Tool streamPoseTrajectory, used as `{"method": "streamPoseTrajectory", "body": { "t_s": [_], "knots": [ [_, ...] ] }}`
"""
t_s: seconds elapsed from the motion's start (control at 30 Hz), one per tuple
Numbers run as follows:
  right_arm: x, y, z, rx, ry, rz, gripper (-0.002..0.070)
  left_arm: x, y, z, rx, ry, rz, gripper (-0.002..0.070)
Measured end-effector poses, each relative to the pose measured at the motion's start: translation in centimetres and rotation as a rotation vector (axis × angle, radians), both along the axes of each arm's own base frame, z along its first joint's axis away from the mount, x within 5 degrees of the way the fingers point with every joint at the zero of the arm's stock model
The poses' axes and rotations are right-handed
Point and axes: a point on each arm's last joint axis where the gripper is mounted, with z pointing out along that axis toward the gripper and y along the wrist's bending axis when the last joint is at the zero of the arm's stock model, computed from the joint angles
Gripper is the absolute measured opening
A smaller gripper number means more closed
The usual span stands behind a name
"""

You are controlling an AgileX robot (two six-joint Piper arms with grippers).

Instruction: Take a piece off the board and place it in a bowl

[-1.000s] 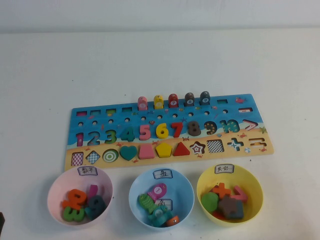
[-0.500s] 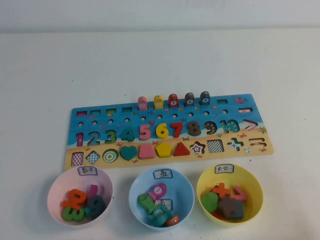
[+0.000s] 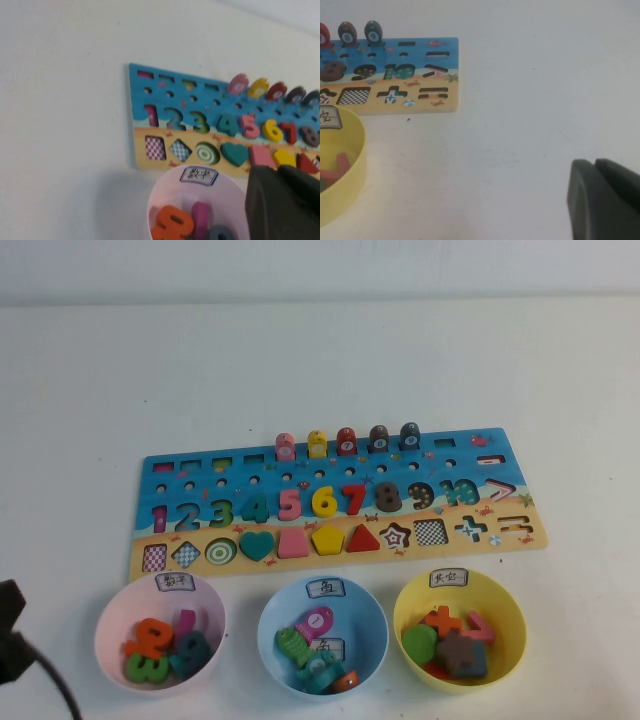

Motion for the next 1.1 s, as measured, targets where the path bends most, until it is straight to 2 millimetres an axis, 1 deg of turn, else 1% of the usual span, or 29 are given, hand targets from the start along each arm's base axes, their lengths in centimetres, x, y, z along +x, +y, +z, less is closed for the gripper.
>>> {"method": "streamPoseTrajectory", "body": {
  "t_s": [0.1,0.2,0.3,0.4,0.57,0.67,0.73,0.83,0.93,1.0,1.1],
  "knots": [
    [0.0,0.0,0.0,0.000,0.000,0.000,-0.0017,1.9,-0.5,1.8,0.079,0.129,-0.043,-0.0003],
    [0.0,0.0,0.0,0.000,0.000,0.000,-0.0017,4.4,-1.2,3.4,0.170,0.260,-0.104,-0.0003],
    [0.0,0.0,0.0,0.000,0.000,0.000,-0.0017,7.0,-1.8,4.2,0.243,0.387,-0.166,-0.0003],
    [0.0,0.0,0.0,0.000,0.000,0.000,-0.0017,9.9,-2.9,4.5,0.307,0.448,-0.241,-0.0003],
    [0.0,0.0,0.0,0.000,0.000,0.000,-0.0017,14.8,-5.9,4.1,0.383,0.510,-0.368,-0.0003],
    [0.0,0.0,0.0,0.000,0.000,0.000,-0.0017,17.1,-8.0,3.3,0.427,0.564,-0.448,-0.0003],
    [0.0,0.0,0.0,0.000,0.000,0.000,-0.0017,18.4,-9.4,2.6,0.492,0.589,-0.536,-0.0003],
    [0.0,0.0,0.0,0.000,0.000,0.000,-0.0017,19.9,-10.9,1.5,0.629,0.618,-0.724,-0.0003],
    [0.0,0.0,0.0,0.000,0.000,0.000,-0.0017,20.9,-11.7,1.2,0.759,0.617,-0.945,-0.0003],
    [0.0,0.0,0.0,0.000,0.000,0.000,-0.0017,21.5,-12.1,1.1,0.831,0.592,-1.076,-0.0003],
    [0.0,0.0,0.0,0.000,0.000,0.000,-0.0017,22.5,-12.8,1.0,0.937,0.504,-1.241,-0.0003]
  ]
}}
